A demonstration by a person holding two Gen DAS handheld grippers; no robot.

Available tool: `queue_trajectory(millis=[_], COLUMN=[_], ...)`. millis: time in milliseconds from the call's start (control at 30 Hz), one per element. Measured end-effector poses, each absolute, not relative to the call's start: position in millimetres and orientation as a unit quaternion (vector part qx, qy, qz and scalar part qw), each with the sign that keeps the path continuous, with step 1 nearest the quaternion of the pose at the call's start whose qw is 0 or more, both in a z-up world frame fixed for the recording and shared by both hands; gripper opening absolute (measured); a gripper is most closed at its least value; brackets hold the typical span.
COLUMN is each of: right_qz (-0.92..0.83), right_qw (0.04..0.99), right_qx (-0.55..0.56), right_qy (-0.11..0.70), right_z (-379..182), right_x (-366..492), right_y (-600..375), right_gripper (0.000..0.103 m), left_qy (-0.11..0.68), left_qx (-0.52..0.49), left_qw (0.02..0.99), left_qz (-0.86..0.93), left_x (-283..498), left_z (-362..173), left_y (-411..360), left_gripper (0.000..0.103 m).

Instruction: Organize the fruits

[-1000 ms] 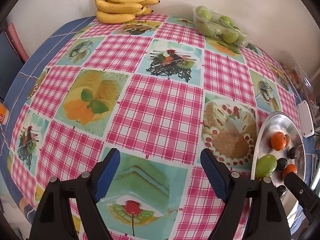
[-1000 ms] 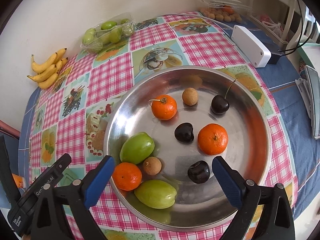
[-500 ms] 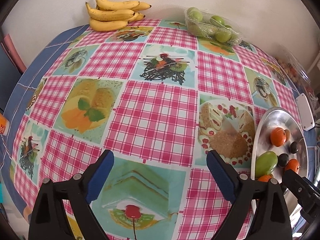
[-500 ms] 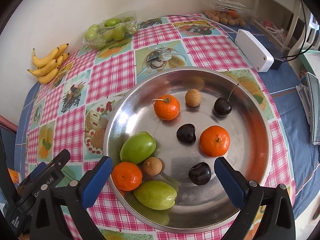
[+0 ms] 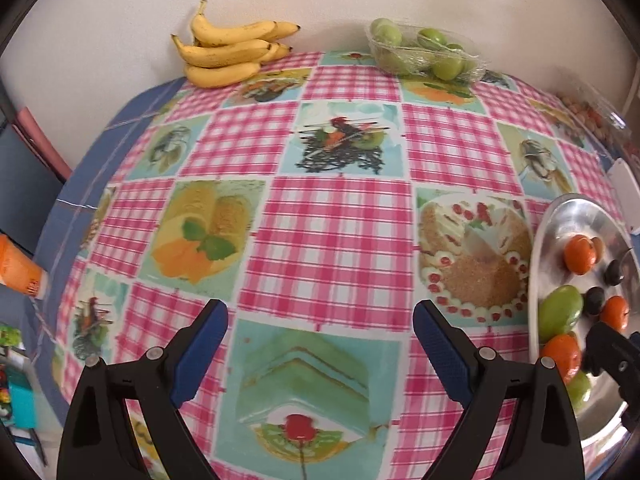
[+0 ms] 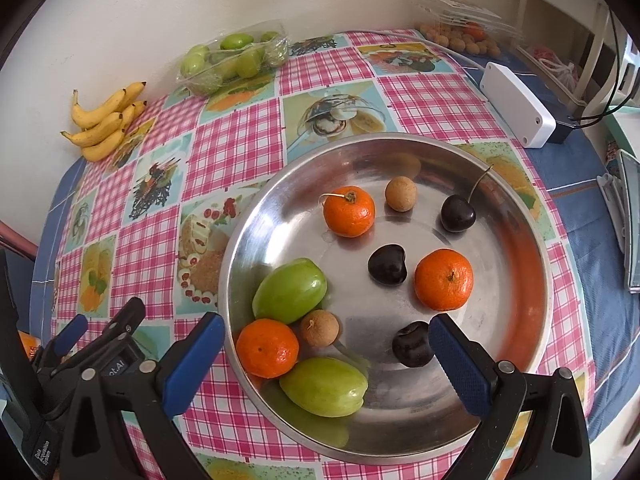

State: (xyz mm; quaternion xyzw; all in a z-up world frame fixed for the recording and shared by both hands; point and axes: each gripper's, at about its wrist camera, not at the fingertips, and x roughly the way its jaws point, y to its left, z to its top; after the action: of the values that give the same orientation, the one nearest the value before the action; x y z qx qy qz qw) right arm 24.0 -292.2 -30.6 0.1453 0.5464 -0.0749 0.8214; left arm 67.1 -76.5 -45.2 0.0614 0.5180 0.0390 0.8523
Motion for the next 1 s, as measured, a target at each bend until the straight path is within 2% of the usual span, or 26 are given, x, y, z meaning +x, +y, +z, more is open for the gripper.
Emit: queue_trajectory(millis=[467,1000], right_qz=[-0.071,-0.077], right_qw=[0.830,0.830], right_qx=[0.143,0.137], right_qy=[0.534,0.535], right_z=[-22,-22], right_x=[7,-23], right_y=[-285,-283], right_gripper=[0.103,0.103], left_qy=[0.507,0.533], left_qx=[0.053,0.068], left_qw=[0.860,0.843], left_qz=[0.011,0.002], left_x=[44,19], left_z=[-29,-35], left_y=[-72,-68], left_gripper=[0.094,0.094])
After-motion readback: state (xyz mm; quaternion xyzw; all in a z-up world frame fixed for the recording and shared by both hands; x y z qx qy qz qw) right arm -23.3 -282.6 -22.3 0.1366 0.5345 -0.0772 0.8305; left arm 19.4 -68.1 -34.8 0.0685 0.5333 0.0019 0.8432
